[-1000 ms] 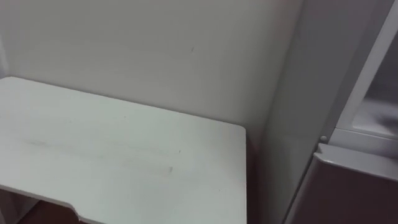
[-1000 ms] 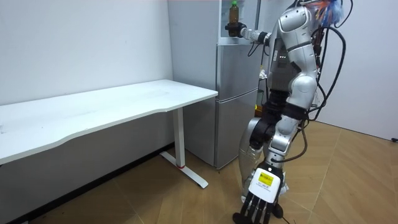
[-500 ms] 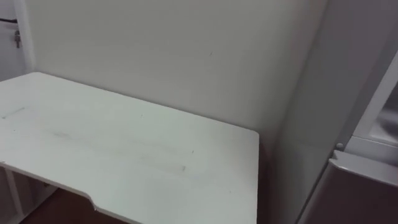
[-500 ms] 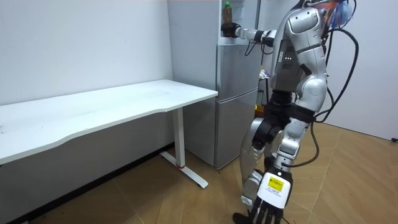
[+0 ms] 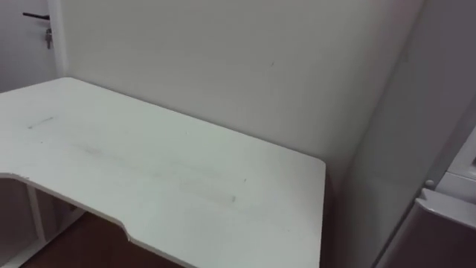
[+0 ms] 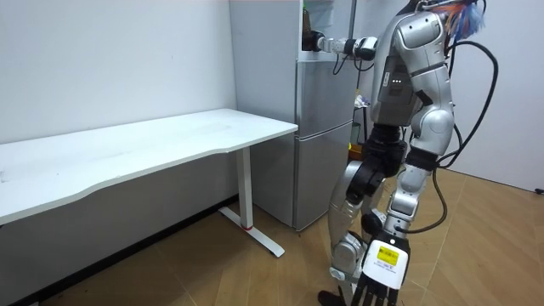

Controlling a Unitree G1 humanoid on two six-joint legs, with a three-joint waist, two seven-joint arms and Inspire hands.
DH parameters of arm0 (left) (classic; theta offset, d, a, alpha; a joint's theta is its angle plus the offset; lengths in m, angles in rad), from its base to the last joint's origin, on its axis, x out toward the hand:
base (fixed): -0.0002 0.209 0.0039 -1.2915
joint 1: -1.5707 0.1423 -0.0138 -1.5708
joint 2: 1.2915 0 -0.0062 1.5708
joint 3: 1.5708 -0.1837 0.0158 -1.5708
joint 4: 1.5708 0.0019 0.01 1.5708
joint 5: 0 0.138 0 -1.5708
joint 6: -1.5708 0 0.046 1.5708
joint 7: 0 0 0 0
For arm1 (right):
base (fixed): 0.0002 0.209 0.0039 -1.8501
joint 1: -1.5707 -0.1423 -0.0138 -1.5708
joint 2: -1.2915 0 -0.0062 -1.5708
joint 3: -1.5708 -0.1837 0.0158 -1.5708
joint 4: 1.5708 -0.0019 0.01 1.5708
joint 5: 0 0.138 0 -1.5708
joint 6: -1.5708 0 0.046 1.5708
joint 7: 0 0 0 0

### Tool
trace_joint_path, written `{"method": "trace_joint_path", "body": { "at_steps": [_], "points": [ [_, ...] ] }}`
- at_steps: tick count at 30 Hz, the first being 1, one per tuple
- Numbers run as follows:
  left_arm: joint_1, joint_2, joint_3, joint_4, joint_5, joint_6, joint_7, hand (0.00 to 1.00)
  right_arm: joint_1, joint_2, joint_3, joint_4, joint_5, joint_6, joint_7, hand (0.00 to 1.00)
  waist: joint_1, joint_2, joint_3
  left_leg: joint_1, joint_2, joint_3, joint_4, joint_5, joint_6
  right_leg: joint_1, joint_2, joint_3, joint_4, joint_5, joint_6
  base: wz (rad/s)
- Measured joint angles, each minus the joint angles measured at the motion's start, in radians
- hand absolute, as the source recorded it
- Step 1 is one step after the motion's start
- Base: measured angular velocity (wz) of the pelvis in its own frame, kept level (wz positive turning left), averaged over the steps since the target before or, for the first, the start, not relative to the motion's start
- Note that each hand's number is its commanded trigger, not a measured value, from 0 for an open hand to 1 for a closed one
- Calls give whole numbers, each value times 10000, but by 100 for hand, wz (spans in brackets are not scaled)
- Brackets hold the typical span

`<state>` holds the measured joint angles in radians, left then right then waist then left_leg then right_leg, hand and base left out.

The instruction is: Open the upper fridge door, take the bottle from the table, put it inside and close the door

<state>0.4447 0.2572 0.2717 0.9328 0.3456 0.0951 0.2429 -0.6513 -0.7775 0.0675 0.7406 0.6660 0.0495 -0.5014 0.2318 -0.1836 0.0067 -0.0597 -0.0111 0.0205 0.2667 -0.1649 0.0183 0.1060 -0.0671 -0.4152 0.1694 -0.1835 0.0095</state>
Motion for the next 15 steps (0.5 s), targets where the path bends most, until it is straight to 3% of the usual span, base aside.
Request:
{"method": "trace_joint_path", "body": {
  "at_steps": [8, 15],
  "points": [
    [9, 55, 0, -1, 10, 4, -120, 0, -3, 0, -8, 60, 78, -46, 0, 0, 149, -74, -41, 9, 1, -6, -3, 0, 0, 30, 2, -20, 0, 0, -1, 0],
    [-10, 55, -1, -5, 130, 1, -146, 0, -5, 0, 2, 136, 194, -55, 115, 0, 212, -29, 0, 119, 4, 9, 0, -3, -4, 89, 2, 14, -19, 0, -1, 0]
  ]
}}
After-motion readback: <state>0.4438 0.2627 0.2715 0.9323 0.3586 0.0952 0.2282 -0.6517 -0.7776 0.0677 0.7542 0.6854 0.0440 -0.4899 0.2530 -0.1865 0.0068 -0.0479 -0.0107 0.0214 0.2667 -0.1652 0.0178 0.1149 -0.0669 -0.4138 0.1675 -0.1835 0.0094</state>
